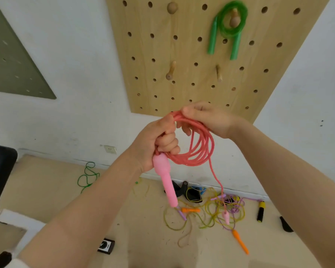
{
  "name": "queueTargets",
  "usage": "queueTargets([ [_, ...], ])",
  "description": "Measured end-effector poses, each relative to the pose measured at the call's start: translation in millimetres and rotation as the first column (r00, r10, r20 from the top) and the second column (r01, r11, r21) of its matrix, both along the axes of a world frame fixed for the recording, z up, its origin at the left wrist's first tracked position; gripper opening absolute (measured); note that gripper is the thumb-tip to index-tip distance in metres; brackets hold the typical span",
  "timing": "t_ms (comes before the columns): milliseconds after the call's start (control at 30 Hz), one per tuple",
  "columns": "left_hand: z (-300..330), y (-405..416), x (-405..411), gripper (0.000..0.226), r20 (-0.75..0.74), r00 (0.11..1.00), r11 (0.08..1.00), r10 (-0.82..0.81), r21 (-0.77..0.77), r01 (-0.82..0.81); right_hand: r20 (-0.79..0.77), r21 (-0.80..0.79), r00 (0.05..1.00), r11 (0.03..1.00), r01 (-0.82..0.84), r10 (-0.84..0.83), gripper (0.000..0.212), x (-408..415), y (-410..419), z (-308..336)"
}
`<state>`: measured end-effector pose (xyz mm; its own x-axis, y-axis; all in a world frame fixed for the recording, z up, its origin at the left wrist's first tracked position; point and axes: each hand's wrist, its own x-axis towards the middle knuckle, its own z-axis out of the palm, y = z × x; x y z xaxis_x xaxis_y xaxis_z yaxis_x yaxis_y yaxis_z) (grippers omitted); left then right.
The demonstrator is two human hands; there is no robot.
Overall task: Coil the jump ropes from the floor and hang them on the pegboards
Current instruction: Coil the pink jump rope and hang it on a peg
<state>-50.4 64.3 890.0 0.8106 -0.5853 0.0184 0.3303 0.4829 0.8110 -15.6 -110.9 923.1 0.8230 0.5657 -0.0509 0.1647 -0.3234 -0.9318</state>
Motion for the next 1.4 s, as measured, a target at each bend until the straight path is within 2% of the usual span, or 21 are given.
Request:
queueTargets([
  [67,-1,-1,1,0.038,-0.068,0.991,0.978,0.112,-0.168,-0.122,-0.118,0.07,0.992,0.996,0.054,-0.045,0.045,5,-16,-17],
  [133,-1,6,5,0.034,-0.162,0.96,0.905,0.229,-0.328,-0.271,-0.204,0.078,0.972,0.987,0.138,-0.12,0.033,8,-35,-37],
  [200,-2,20,10,0.031,-0.225,0.931,0.823,0.287,-0.44,-0.36,-0.231,-0.041,0.954,0.982,0.187,-0.191,0.024,6,-53,-57],
  [267,-3,34,11,0.027,-0.211,0.921,0.796,0.328,-0.463,-0.39,-0.23,-0.199,0.936,0.955,0.221,-0.265,0.024,2,-64,-72],
  [333,-7,37,10,0.021,-0.205,0.897,0.816,0.392,-0.374,-0.441,-0.181,-0.423,0.947,0.89,0.169,-0.266,0.026,-2,-62,-80],
  [400,-11,29,9,0.018,-0.184,0.849,0.835,0.496,-0.17,-0.524,-0.14,-0.632,0.98,0.775,0.023,-0.144,0.028,-6,-47,-83],
  [467,-15,13,7,0.026,-0.07,0.826,0.829,0.559,0.064,-0.555,-0.115,-0.724,0.993,0.685,-0.085,0.003,0.028,-11,-30,-79],
  [533,-18,0,5,0.024,0.109,0.847,0.799,0.52,0.288,-0.528,-0.096,-0.718,0.987,0.678,-0.16,0.131,0.026,-16,-12,-67],
  [633,-19,-8,3,0.017,0.337,0.885,0.682,0.321,0.566,-0.463,0.025,-0.727,0.937,0.65,-0.223,0.349,0.022,-22,5,-44],
  [700,-18,-9,2,0.014,0.409,0.889,0.597,0.208,0.666,-0.447,0.137,-0.689,0.898,0.691,-0.217,0.418,0.02,-25,8,-28],
  [800,-20,-11,-5,0.024,0.506,0.857,0.479,0.095,0.732,-0.485,0.248,-0.632,0.859,0.747,-0.208,0.449,0.015,-26,5,-7],
  [833,-19,-13,-8,0.025,0.506,0.859,0.492,0.078,0.73,-0.474,0.265,-0.604,0.859,0.769,-0.206,0.438,0.013,-25,2,-2],
  [867,-20,-15,-12,0.027,0.478,0.874,0.55,0.081,0.71,-0.44,0.279,-0.567,0.867,0.799,-0.199,0.414,0.012,-24,-1,2],
  [900,-20,-18,-15,0.028,0.415,0.903,0.65,0.106,0.659,-0.379,0.302,-0.52,0.879,0.836,-0.172,0.369,0.011,-21,-4,4],
  [967,-20,-20,-19,0.026,0.216,0.963,0.877,0.16,0.417,-0.239,0.398,-0.401,0.894,0.916,-0.033,0.206,0.013,-19,-11,5],
  [1033,-16,-23,-21,0.03,0.029,0.99,0.98,0.137,0.142,-0.14,0.449,-0.239,0.894,0.964,0.119,0.001,0.03,-18,-15,6],
  [1067,-14,-24,-20,0.033,-0.018,0.994,0.993,0.109,0.055,-0.108,0.442,-0.177,0.895,0.971,0.16,-0.067,0.037,-18,-15,5],
  [1133,-9,-26,-20,0.028,-0.028,0.998,0.996,0.057,-0.074,-0.059,0.416,-0.163,0.905,0.971,0.173,-0.091,0.042,-20,-14,5],
  [1233,-3,-25,-19,0.031,0.017,1.0,0.979,0.015,-0.202,-0.011,0.318,-0.135,0.947,0.986,0.095,-0.047,0.032,-23,-10,1],
  [1333,-1,-26,-19,0.036,-0.006,0.996,0.979,0.089,-0.185,-0.088,0.162,0.02,0.986,0.999,0.032,-0.035,0.007,-27,-12,-2],
  [1400,-2,-27,-19,0.042,-0.02,0.991,0.984,0.134,-0.113,-0.136,0.052,0.079,0.998,0.996,0.028,-0.032,0.006,-26,-15,-2],
])
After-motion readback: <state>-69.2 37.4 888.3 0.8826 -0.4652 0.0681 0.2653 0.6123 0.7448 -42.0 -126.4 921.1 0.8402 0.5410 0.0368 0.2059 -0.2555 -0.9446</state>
